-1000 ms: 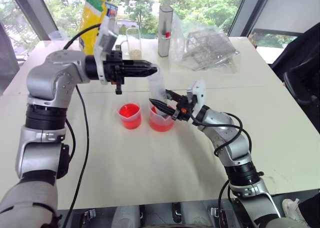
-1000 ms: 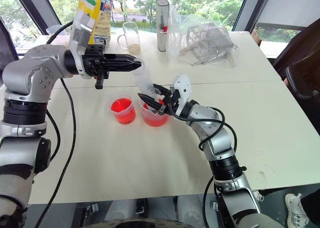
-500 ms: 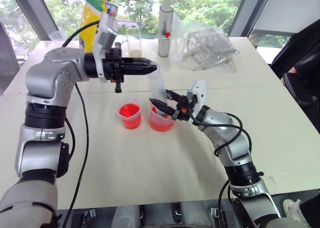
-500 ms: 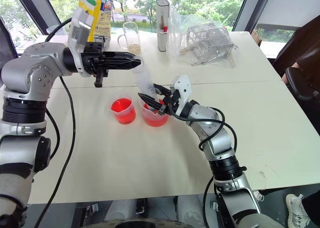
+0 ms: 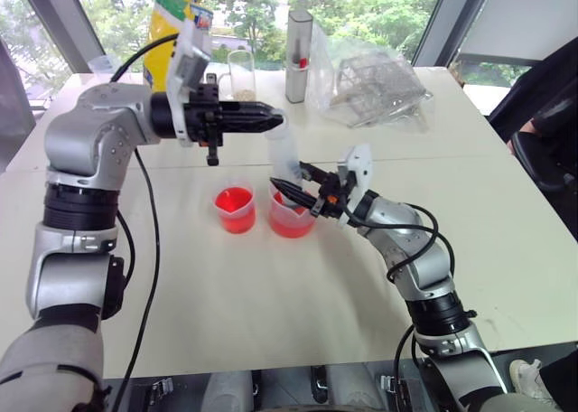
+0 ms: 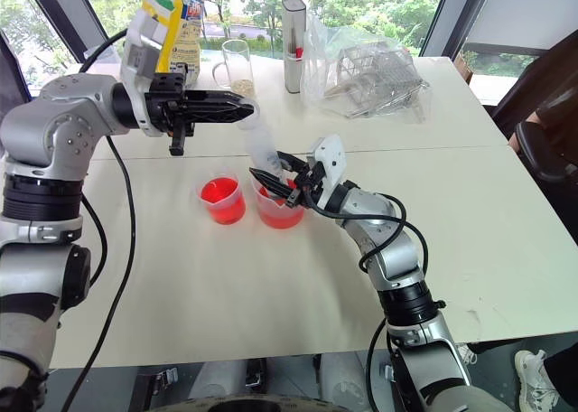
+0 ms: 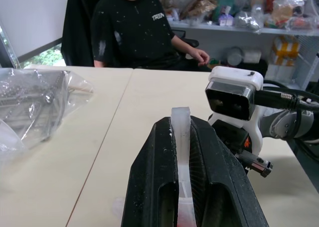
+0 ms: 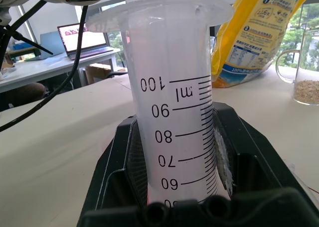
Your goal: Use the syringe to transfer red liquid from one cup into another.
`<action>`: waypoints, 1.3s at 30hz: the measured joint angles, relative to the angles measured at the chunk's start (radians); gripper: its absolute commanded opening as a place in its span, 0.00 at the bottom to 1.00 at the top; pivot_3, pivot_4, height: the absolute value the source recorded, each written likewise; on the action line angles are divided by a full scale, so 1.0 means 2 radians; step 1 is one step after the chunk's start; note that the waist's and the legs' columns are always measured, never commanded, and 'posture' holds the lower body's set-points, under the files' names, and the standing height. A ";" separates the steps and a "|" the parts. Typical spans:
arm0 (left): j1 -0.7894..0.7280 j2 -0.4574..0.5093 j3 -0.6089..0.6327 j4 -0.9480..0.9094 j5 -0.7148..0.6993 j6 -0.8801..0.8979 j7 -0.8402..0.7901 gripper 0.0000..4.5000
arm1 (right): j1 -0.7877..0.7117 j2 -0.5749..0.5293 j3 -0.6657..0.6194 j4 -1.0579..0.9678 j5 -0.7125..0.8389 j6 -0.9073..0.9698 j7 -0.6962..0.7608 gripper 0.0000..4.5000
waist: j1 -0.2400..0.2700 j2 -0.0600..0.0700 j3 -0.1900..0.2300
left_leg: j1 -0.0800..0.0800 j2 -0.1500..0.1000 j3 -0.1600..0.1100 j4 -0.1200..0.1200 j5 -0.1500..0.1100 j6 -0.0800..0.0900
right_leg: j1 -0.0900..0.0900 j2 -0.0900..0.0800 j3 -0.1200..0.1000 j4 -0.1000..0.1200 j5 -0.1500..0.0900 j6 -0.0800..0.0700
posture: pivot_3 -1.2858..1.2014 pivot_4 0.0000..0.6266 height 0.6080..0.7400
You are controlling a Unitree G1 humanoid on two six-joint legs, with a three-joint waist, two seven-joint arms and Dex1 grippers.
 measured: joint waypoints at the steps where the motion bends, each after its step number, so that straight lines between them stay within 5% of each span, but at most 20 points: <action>1: 0.000 0.000 0.000 0.001 0.000 0.000 0.000 0.01 | 0.000 0.000 0.000 0.000 0.000 0.000 0.000 0.32 | 0.000 0.000 0.000 | 0.000 0.000 0.000 0.000 0.000 0.000 | 0.000 0.000 0.000 0.000 0.000 0.000 | 0.52 0.24 1.00; 32: -0.007 0.004 0.002 0.009 0.001 -0.008 -0.002 0.01 | -0.013 0.000 0.001 0.001 -0.004 0.002 -0.008 0.32 | 0.000 0.000 0.000 | 0.000 0.000 0.000 0.000 0.000 0.000 | 0.000 0.000 0.000 0.000 0.000 0.000 | 0.52 0.24 1.00; 39: 0.009 0.012 0.019 -0.011 -0.002 0.004 0.020 0.68 | -0.029 0.000 0.001 0.000 -0.006 0.012 -0.012 0.32 | -0.001 0.000 0.000 | -0.001 0.000 0.000 0.000 0.000 0.000 | -0.001 0.000 0.000 0.000 0.000 0.000 | 0.52 0.24 1.00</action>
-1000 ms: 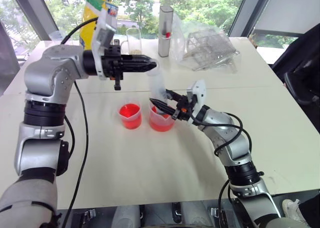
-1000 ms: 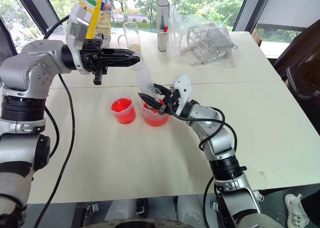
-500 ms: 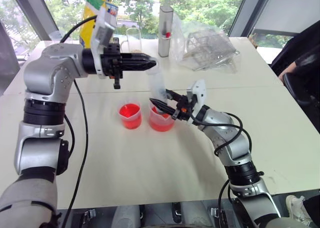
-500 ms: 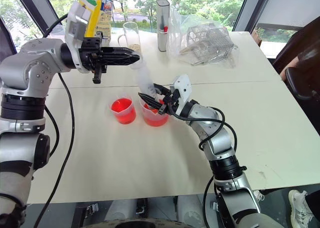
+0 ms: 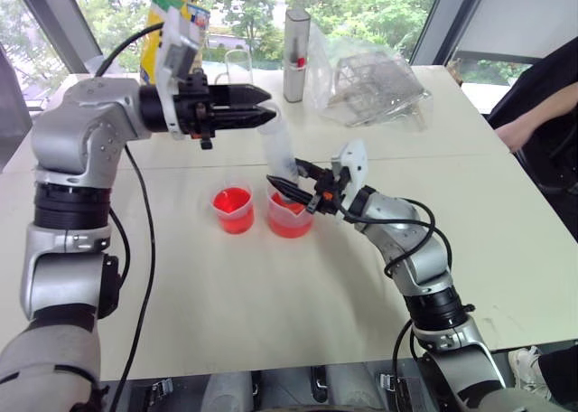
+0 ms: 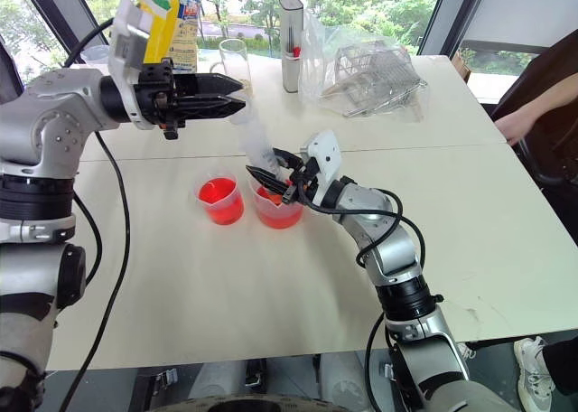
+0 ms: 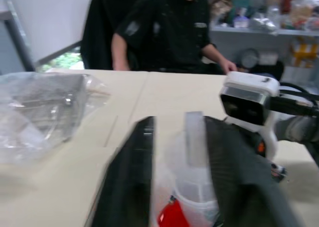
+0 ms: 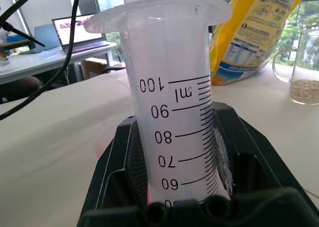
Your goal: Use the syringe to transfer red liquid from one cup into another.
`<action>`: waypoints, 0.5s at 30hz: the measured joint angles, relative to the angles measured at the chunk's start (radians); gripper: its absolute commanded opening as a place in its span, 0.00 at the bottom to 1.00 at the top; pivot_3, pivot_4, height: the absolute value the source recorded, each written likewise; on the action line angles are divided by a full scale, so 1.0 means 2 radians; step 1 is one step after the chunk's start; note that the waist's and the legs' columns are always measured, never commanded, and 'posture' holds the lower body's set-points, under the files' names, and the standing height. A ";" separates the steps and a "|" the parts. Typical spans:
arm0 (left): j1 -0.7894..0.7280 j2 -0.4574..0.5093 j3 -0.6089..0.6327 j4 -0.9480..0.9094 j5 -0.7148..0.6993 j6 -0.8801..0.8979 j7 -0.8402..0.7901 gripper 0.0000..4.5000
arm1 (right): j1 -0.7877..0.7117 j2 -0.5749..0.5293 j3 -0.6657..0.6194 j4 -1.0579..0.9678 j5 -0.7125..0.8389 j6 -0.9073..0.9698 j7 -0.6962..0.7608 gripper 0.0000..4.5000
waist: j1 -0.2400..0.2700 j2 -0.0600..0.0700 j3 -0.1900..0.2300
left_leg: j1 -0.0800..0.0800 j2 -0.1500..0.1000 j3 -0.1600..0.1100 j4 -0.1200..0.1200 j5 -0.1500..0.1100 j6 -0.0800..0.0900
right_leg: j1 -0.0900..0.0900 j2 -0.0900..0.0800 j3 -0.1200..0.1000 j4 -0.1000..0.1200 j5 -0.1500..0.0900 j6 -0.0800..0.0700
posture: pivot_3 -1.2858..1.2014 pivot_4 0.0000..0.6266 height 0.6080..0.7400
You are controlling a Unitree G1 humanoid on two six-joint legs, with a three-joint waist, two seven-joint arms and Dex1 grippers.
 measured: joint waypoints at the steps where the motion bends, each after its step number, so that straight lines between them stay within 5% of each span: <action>1: 0.002 0.000 0.000 -0.001 -0.001 0.003 0.001 0.79 | -0.003 0.000 0.000 0.000 0.000 0.001 -0.001 0.32 | 0.000 0.000 0.000 | 0.000 0.000 0.000 0.000 0.000 0.000 | 0.000 0.000 0.000 0.000 0.000 0.000 | 0.52 0.24 1.00; 3: 0.004 0.000 0.004 -0.005 -0.007 0.010 0.004 0.99 | -0.008 0.000 -0.001 -0.002 0.001 0.004 -0.003 0.32 | 0.001 0.000 0.000 | 0.000 0.000 0.000 0.000 0.000 0.000 | 0.000 0.000 0.000 0.000 0.000 0.000 | 0.52 0.24 1.00; 15: 0.045 0.081 0.066 -0.036 -0.041 0.037 -0.002 0.99 | -0.027 -0.005 -0.030 -0.009 0.018 0.030 -0.014 0.32 | -0.001 0.000 0.000 | -0.001 0.000 0.000 0.000 0.000 0.000 | -0.001 0.000 0.000 0.000 0.000 0.000 | 0.52 0.24 1.00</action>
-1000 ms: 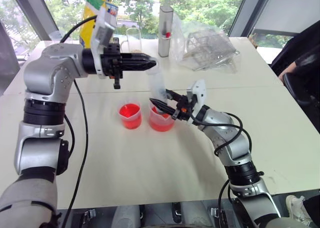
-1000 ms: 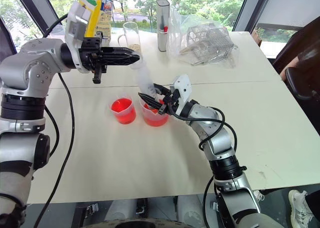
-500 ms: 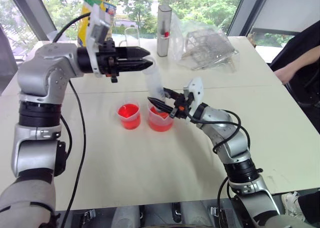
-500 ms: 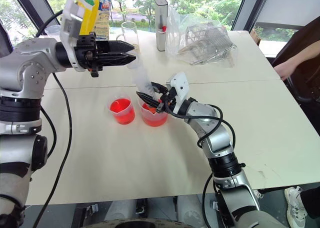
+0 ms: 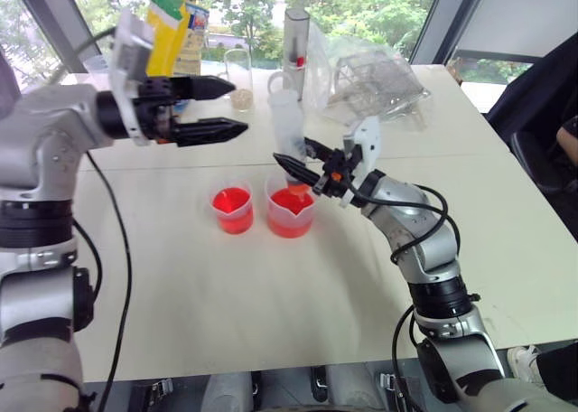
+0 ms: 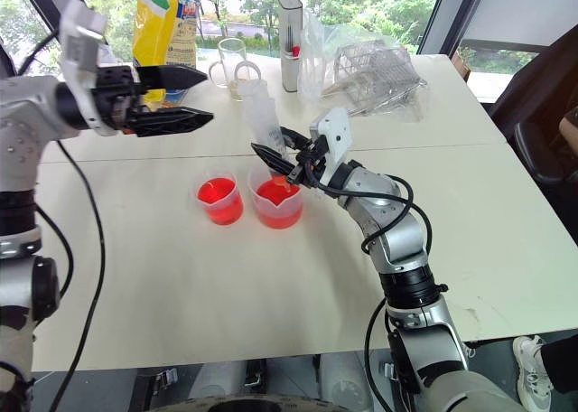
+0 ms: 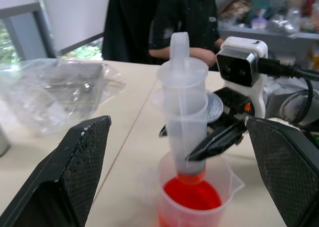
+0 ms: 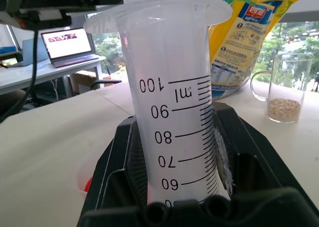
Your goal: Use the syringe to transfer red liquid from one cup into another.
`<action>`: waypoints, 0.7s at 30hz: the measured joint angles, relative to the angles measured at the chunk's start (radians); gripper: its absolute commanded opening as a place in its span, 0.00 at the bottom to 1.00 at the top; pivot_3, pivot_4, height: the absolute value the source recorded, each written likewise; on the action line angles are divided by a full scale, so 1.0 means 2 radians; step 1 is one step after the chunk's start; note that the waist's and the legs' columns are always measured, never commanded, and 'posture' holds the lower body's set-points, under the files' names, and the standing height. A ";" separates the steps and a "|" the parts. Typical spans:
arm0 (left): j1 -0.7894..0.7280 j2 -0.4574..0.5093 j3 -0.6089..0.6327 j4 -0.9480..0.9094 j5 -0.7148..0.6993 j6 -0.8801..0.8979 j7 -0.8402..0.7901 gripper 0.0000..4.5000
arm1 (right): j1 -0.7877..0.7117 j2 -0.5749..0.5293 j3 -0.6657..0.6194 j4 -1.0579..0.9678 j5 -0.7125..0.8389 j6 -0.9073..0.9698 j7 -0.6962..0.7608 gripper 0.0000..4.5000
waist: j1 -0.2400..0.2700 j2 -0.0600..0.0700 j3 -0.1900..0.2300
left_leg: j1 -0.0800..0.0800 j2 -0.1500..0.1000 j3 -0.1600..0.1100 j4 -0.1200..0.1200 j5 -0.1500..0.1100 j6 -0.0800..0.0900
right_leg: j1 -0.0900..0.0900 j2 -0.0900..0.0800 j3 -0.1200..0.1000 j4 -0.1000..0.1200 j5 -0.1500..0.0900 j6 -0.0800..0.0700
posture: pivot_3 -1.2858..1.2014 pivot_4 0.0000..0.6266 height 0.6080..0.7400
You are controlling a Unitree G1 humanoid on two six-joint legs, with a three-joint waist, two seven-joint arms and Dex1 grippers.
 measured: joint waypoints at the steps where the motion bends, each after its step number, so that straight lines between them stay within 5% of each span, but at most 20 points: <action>1: 0.004 0.009 0.008 -0.002 -0.003 0.005 0.001 0.99 | 0.000 0.000 -0.001 -0.003 0.005 0.006 0.000 0.32 | 0.000 0.000 0.000 | 0.000 0.000 0.000 0.000 0.000 0.000 | 0.000 0.000 0.000 0.000 0.000 0.000 | 0.52 0.24 1.00; 12: -0.009 0.046 0.049 0.028 -0.014 0.012 0.020 0.99 | -0.152 0.041 -0.037 -0.018 0.113 0.102 -0.010 0.32 | -0.001 0.000 0.000 | 0.000 0.000 0.000 0.000 0.000 0.000 | 0.000 0.000 0.000 0.000 0.000 0.000 | 0.52 0.24 1.00; 21: -0.026 0.077 0.102 0.026 -0.057 0.041 0.042 0.99 | -0.176 0.130 0.020 0.115 0.082 0.041 0.018 0.32 | -0.001 0.000 0.000 | -0.001 0.000 0.000 0.000 0.000 0.000 | -0.001 0.000 0.000 0.000 0.000 0.000 | 0.52 0.24 1.00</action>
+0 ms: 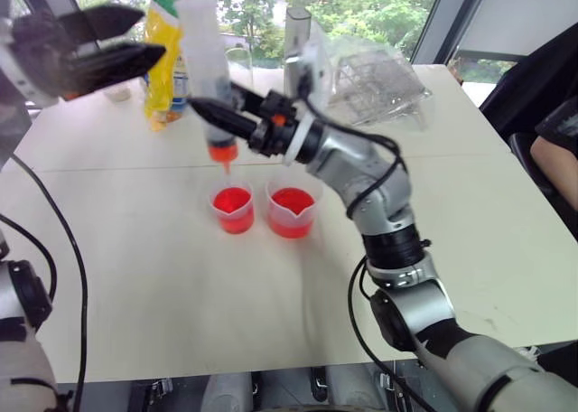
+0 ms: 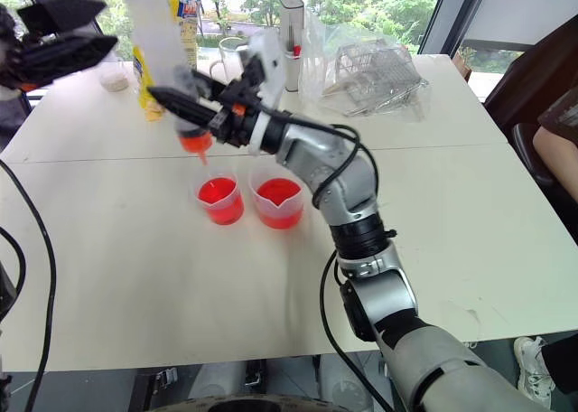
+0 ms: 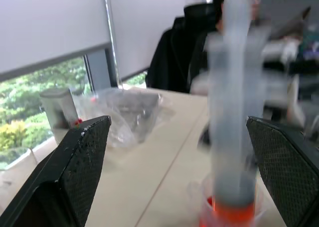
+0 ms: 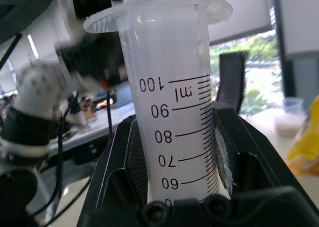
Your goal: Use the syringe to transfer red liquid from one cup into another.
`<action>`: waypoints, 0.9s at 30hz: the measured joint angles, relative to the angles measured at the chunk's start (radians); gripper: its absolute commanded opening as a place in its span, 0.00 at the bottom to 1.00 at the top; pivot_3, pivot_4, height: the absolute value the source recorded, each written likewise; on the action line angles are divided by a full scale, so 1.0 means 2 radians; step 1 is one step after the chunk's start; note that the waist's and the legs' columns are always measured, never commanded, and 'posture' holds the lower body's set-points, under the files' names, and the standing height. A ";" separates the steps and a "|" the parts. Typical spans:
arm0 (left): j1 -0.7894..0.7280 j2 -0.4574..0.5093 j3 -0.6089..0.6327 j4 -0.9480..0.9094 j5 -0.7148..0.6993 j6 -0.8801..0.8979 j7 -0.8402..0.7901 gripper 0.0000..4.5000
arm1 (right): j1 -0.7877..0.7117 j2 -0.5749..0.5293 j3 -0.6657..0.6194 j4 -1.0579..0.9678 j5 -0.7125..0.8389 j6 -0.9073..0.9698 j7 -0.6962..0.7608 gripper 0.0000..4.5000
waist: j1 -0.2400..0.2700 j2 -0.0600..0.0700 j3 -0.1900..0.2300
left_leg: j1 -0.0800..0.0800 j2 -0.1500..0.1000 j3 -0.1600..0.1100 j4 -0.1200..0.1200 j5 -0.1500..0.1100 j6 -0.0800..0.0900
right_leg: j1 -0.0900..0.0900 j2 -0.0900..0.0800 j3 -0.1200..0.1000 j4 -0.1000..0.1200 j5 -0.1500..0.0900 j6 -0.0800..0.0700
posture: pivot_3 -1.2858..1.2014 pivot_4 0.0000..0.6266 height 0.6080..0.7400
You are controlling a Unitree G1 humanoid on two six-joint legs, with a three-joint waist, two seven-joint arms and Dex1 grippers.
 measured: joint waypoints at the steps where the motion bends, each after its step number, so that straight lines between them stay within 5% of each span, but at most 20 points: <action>1: 0.000 0.004 0.006 -0.004 -0.006 0.005 0.002 0.99 | 0.004 0.004 0.008 0.013 -0.010 -0.014 0.006 0.32 | 0.001 0.000 0.000 | 0.000 0.000 0.000 0.000 0.000 0.000 | 0.000 0.000 0.000 0.000 0.000 0.000 | 0.52 0.24 1.00; 20: 0.030 -0.012 -0.026 -0.053 -0.029 0.019 0.028 0.99 | 0.037 0.010 0.037 0.068 -0.070 -0.085 0.037 0.32 | 0.000 0.000 0.000 | 0.000 0.000 0.000 0.000 0.000 0.000 | 0.000 0.000 0.000 0.000 0.000 0.000 | 0.52 0.24 1.00; 23: 0.030 -0.016 -0.030 -0.051 -0.024 0.012 0.028 0.79 | 0.037 0.014 0.037 0.068 -0.071 -0.086 0.037 0.32 | 0.000 0.000 0.000 | 0.000 0.000 0.000 0.000 0.000 0.000 | 0.000 0.000 0.000 0.000 0.000 0.000 | 0.52 0.24 1.00; 27: 0.027 -0.022 -0.031 -0.045 -0.023 0.009 0.028 0.34 | 0.037 0.014 0.037 0.068 -0.076 -0.089 0.037 0.32 | 0.000 0.000 0.000 | 0.000 0.000 0.000 0.000 0.000 0.000 | 0.000 0.000 0.000 0.000 0.000 0.000 | 0.52 0.24 1.00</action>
